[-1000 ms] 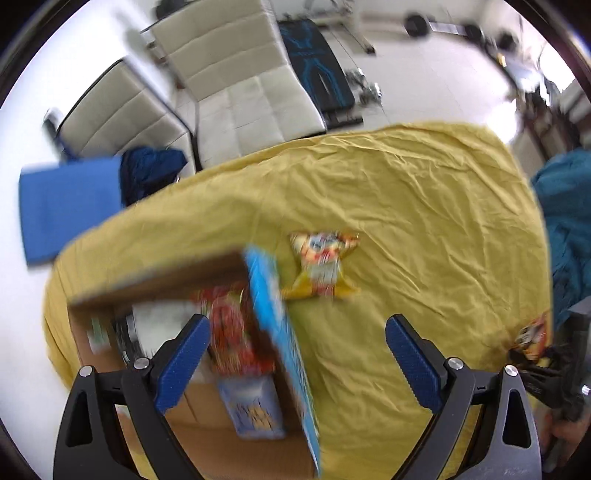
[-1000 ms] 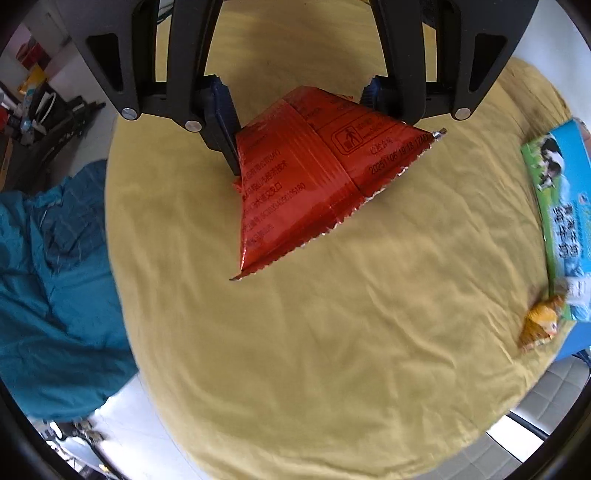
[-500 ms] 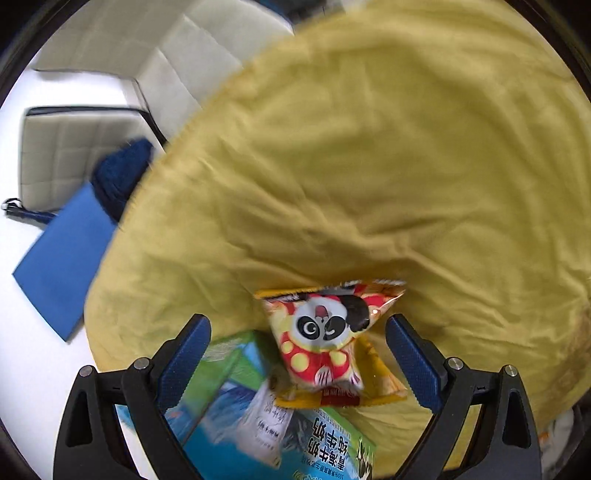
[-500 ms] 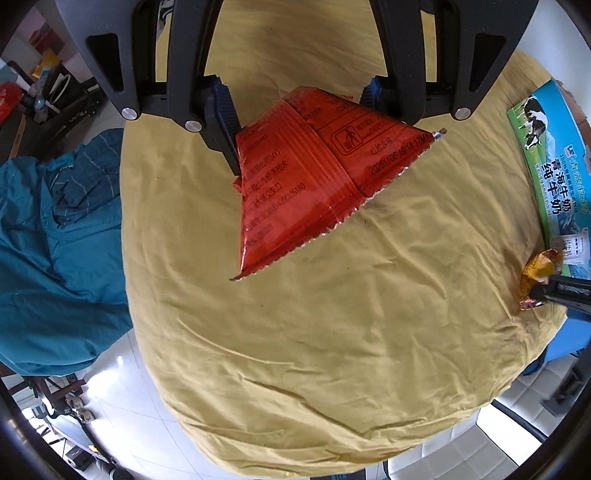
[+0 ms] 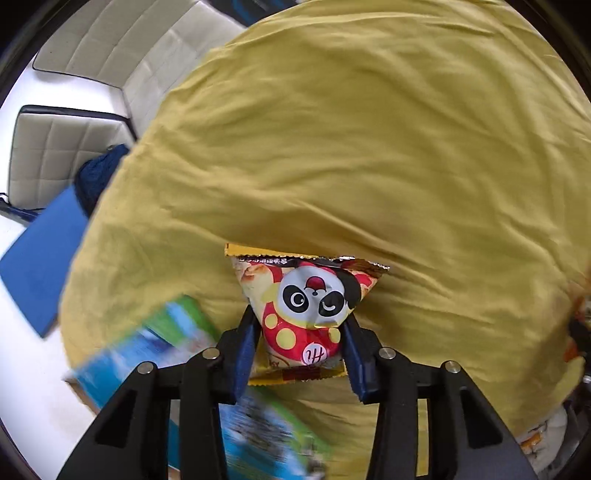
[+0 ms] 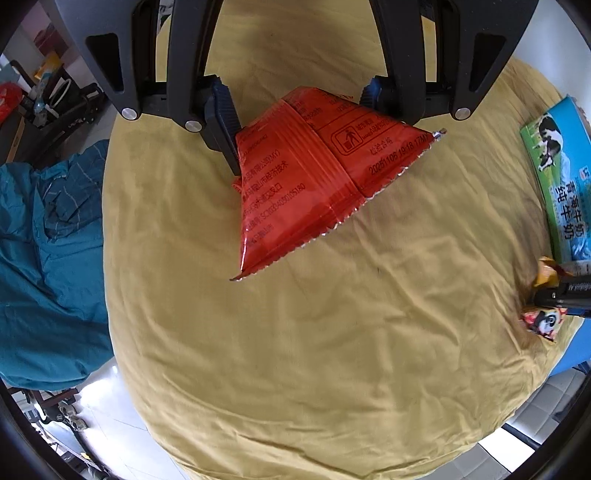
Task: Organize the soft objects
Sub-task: 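Grasp the orange-red bag with right tool while left tool grasps the yellow panda bag, then carry both bags into the box and open both tools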
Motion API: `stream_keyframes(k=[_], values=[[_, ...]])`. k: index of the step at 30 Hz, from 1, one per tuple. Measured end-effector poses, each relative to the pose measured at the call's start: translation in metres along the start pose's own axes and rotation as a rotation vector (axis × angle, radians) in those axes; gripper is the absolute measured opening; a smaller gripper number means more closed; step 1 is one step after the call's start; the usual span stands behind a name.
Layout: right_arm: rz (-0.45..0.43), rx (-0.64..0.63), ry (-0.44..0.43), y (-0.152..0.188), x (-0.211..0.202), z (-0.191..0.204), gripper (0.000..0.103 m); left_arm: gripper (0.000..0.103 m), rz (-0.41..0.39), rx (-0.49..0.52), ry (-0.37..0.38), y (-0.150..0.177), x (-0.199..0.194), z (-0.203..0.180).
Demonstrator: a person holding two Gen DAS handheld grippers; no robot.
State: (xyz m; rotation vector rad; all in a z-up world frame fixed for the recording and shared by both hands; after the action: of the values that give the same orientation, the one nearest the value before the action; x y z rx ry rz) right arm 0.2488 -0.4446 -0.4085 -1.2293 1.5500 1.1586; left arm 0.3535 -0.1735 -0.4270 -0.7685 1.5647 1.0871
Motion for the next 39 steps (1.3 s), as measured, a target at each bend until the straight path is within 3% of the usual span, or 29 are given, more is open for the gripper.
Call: stream_keyframes(k=[9,13,17,19,20,23,24,30,31,37,38,39], values=[[0.038,-0.03,0.021,0.046,0.001,0.001,0.056,0.036,-0.063,-0.11,0.289,0.082,0.009,-0.056],[0.079,-0.033,0.011,0.067,0.008,0.006,0.057,0.036,-0.069,-0.17,0.338,0.101,0.03,-0.058],[0.087,0.004,-0.04,0.061,0.021,0.013,0.06,0.036,-0.074,-0.227,0.355,0.105,0.046,-0.047],[0.084,0.007,-0.051,0.06,0.025,0.013,0.061,0.039,-0.089,-0.264,0.397,0.109,0.04,-0.037],[0.08,0.014,-0.058,0.06,0.024,0.012,0.064,0.043,-0.104,-0.277,0.426,0.115,0.036,-0.031],[0.062,0.029,-0.123,0.064,0.015,0.011,0.092,0.063,-0.166,-0.315,0.476,0.128,0.021,-0.024],[0.054,0.03,-0.144,0.064,0.012,0.009,0.095,0.064,-0.188,-0.329,0.484,0.131,0.016,-0.021],[-0.035,0.022,-0.16,0.066,-0.015,-0.002,0.095,0.068,-0.187,-0.352,0.512,0.124,0.015,-0.01],[-0.043,-0.001,-0.144,0.063,-0.015,-0.003,0.095,0.068,-0.186,-0.348,0.511,0.106,0.013,-0.005],[-0.057,-0.136,-0.038,0.062,-0.006,0.02,0.094,0.068,-0.158,-0.372,0.498,0.082,0.04,-0.002],[-0.052,-0.133,-0.036,0.061,-0.002,0.021,0.083,0.067,-0.167,-0.38,0.496,0.079,0.043,0.0],[-0.047,-0.125,-0.036,0.06,0.002,0.026,0.059,0.067,-0.181,-0.381,0.489,0.077,0.045,0.003]])
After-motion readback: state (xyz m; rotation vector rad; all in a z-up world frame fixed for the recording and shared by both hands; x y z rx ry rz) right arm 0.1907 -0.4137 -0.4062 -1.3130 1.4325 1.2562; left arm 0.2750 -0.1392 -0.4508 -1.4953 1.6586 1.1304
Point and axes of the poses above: each gripper's, at about its wrist camera, not at the fingertips, and x roughly the way its jaws point, z to its left, y to its underside, the point moved 6 cm from there along x, roughly the way its jaws point, and after that the axes turned 14 degrees about y, right-handed, at the moved point
